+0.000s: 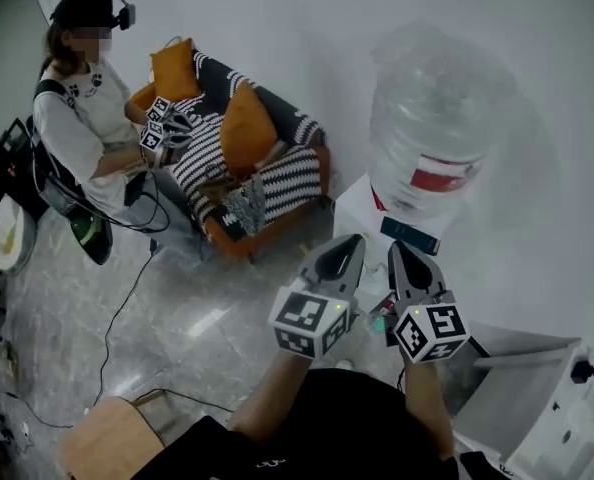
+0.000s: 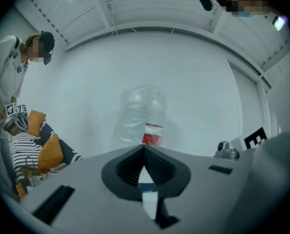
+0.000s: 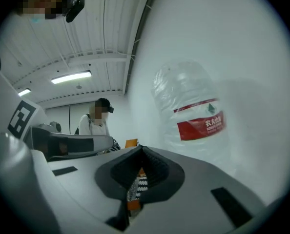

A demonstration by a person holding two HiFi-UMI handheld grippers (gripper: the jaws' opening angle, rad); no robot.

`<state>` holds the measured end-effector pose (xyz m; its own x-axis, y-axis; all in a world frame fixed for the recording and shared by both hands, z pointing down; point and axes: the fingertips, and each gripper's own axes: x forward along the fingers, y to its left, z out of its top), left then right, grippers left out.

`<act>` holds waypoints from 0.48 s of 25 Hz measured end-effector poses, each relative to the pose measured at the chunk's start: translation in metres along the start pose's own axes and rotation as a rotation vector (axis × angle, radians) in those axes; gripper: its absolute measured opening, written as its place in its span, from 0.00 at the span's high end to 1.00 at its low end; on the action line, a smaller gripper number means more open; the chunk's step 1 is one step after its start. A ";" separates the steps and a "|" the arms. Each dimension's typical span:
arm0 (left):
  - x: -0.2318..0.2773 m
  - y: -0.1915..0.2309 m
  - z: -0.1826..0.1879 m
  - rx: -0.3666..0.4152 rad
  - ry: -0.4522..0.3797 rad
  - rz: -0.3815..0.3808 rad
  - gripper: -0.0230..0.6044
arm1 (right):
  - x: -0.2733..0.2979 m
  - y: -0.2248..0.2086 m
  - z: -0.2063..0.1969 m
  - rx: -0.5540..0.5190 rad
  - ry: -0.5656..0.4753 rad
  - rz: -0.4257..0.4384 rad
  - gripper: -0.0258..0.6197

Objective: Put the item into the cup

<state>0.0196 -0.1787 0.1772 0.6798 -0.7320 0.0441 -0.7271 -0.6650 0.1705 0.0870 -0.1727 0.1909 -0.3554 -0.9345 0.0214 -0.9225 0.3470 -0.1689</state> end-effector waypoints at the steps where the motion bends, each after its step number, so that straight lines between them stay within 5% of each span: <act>1: -0.001 0.001 0.003 0.003 -0.007 0.005 0.94 | 0.000 0.002 0.002 -0.007 -0.004 0.009 0.95; 12: 0.003 0.001 0.001 0.012 0.001 0.023 0.94 | 0.000 -0.007 0.010 -0.014 -0.037 0.047 0.95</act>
<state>0.0214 -0.1817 0.1768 0.6630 -0.7471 0.0486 -0.7436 -0.6496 0.1579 0.0948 -0.1755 0.1825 -0.3933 -0.9191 -0.0225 -0.9069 0.3919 -0.1551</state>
